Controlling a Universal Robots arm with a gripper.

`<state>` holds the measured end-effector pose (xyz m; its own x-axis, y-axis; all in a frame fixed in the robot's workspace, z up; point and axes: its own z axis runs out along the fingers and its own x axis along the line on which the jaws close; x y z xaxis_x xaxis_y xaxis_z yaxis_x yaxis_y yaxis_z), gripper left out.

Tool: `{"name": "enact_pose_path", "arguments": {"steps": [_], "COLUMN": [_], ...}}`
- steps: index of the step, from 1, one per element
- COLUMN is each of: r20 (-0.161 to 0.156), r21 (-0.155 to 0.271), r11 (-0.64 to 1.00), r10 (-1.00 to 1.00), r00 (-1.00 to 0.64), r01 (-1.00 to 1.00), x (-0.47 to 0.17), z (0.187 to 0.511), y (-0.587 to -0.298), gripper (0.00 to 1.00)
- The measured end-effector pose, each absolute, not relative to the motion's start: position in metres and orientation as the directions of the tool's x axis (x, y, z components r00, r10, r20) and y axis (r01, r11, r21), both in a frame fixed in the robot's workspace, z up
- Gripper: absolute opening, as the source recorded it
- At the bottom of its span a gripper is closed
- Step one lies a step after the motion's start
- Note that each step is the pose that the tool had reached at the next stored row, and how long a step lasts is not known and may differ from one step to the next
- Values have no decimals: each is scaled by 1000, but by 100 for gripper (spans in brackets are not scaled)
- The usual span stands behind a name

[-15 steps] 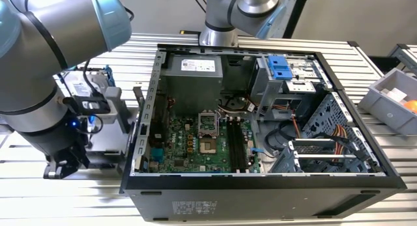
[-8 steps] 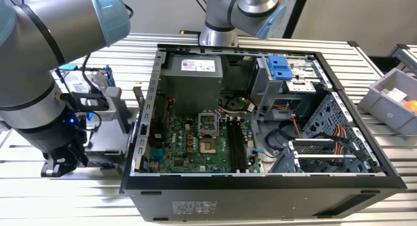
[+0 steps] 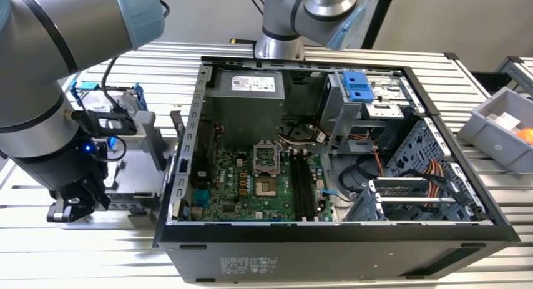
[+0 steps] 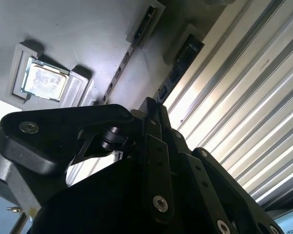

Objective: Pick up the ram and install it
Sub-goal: 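Pick up the ram and move it above insertion slot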

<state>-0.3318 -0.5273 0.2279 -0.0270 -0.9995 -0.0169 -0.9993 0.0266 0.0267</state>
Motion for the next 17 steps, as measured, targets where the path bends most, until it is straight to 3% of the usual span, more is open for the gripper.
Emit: {"name": "enact_pose_path", "arguments": {"steps": [17], "r20": [-17], "r21": [27], "r11": [26], "r10": [-999], "r00": [-27], "r01": [-999], "x": [-332], "z": [249], "y": [-527], "gripper": [0]}}
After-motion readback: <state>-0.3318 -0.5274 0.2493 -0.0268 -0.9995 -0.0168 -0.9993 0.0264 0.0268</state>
